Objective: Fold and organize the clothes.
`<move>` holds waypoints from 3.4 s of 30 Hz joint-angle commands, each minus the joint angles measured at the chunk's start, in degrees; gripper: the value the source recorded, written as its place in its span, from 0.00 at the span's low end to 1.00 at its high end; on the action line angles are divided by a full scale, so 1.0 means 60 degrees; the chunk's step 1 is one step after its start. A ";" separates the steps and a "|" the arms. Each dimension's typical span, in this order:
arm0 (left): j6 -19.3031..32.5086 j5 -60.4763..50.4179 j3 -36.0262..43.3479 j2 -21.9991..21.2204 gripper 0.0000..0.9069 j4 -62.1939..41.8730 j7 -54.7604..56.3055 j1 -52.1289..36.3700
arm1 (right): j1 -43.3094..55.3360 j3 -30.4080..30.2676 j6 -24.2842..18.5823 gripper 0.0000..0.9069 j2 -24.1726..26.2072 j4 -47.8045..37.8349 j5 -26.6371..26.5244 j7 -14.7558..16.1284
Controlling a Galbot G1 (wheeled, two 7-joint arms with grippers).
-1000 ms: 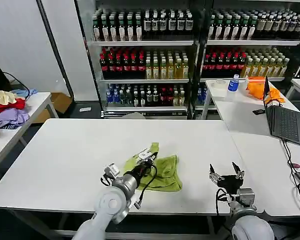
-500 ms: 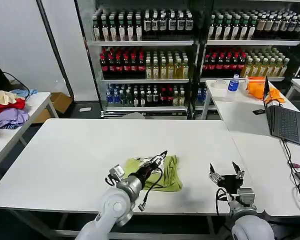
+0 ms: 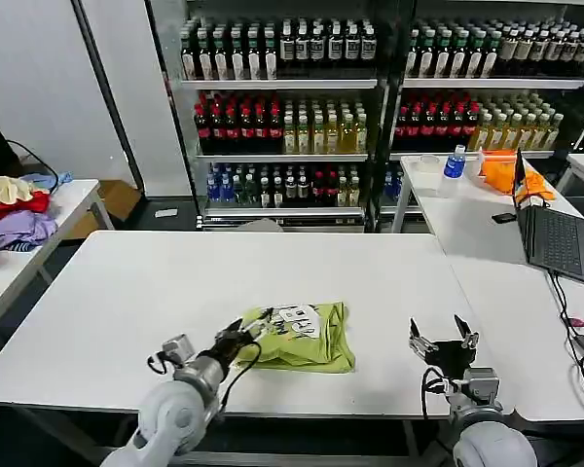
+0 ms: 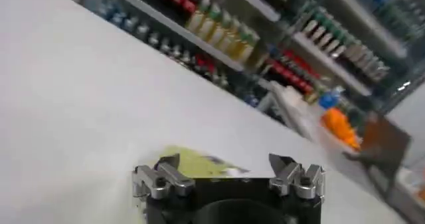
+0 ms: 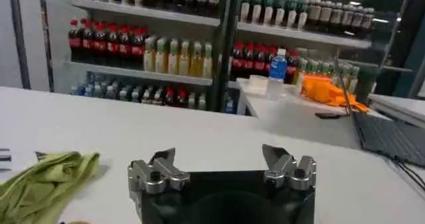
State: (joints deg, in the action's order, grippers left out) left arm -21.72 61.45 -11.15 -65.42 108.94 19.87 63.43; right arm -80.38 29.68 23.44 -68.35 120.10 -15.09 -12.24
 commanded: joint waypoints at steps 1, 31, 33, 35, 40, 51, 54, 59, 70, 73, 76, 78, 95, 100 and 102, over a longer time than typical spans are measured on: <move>-0.0266 -0.0745 -0.0532 0.0407 1.00 -0.0444 -0.0103 0.0471 | -0.0135 0.0015 0.0030 1.00 -0.0029 0.0161 0.0045 -0.0007; -0.0547 0.1554 0.0022 -0.0822 0.37 -0.1843 -0.0552 -0.0609 | -0.0607 0.0365 0.0083 1.00 0.0015 0.0557 0.0045 0.0001; -0.0427 0.1658 -0.0045 -0.0875 0.16 -0.1920 -0.0555 -0.0589 | -0.0604 0.0376 0.0081 1.00 0.0016 0.0554 0.0044 0.0003; -0.0343 0.1775 -0.0104 -0.0941 0.11 -0.1895 -0.0559 -0.0513 | -0.0605 0.0387 0.0085 1.00 0.0017 0.0553 0.0041 0.0003; -0.0228 0.2087 -0.0287 -0.1142 0.07 -0.1851 -0.0561 -0.0410 | -0.0604 0.0398 0.0095 1.00 0.0009 0.0564 0.0038 0.0006; -0.0094 0.2863 -0.0850 -0.1484 0.06 -0.1639 -0.0595 -0.0396 | -0.0578 0.0441 0.0130 1.00 -0.0008 0.0563 0.0031 0.0007; -0.0117 0.2977 -0.1189 -0.1471 0.06 -0.1433 -0.0574 -0.0360 | -0.0571 0.0468 0.0134 1.00 -0.0008 0.0558 0.0022 0.0007; -0.0305 0.3108 -0.2319 -0.0708 0.06 -0.0996 -0.0520 -0.0290 | -0.0481 0.0534 0.0128 1.00 -0.0003 0.0516 -0.0043 0.0013; -0.1328 0.4159 -0.4944 0.4612 0.04 -0.1656 -0.1021 -0.1070 | -0.0021 0.0571 0.0071 1.00 -0.0051 0.0418 -0.0303 0.0025; -0.1643 0.4072 -0.4499 0.5260 0.04 -0.1541 -0.1065 -0.1707 | 0.0015 0.0611 0.0060 1.00 -0.0025 0.0427 -0.0366 0.0026; -0.1823 0.3655 -0.3850 0.5469 0.04 -0.1090 -0.1061 -0.2098 | 0.0040 0.0630 0.0083 1.00 -0.0029 0.0483 -0.0388 0.0024; -0.1813 0.2810 -0.3493 0.5353 0.04 -0.0609 -0.0988 -0.2017 | 0.0017 0.0652 0.0079 1.00 -0.0022 0.0488 -0.0389 0.0028; -0.1275 -0.4112 0.2086 0.0632 0.04 -0.0542 -0.0051 -0.2529 | -0.0602 0.0867 -0.0085 1.00 -0.0149 0.0537 -0.0043 0.0042; -0.1519 -0.3748 0.2938 -0.0177 0.04 -0.0909 0.0081 -0.3440 | -0.0781 0.0936 -0.0129 1.00 -0.0178 0.0607 0.0001 0.0057; -0.1556 -0.3720 0.3227 -0.0404 0.04 -0.1145 0.0087 -0.3630 | -0.0806 0.0970 -0.0144 1.00 -0.0181 0.0604 0.0001 0.0058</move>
State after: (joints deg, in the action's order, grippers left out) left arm -30.06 47.84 -6.93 -56.14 105.00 18.95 49.88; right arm -84.07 35.20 22.69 -69.28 123.53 -15.41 -11.91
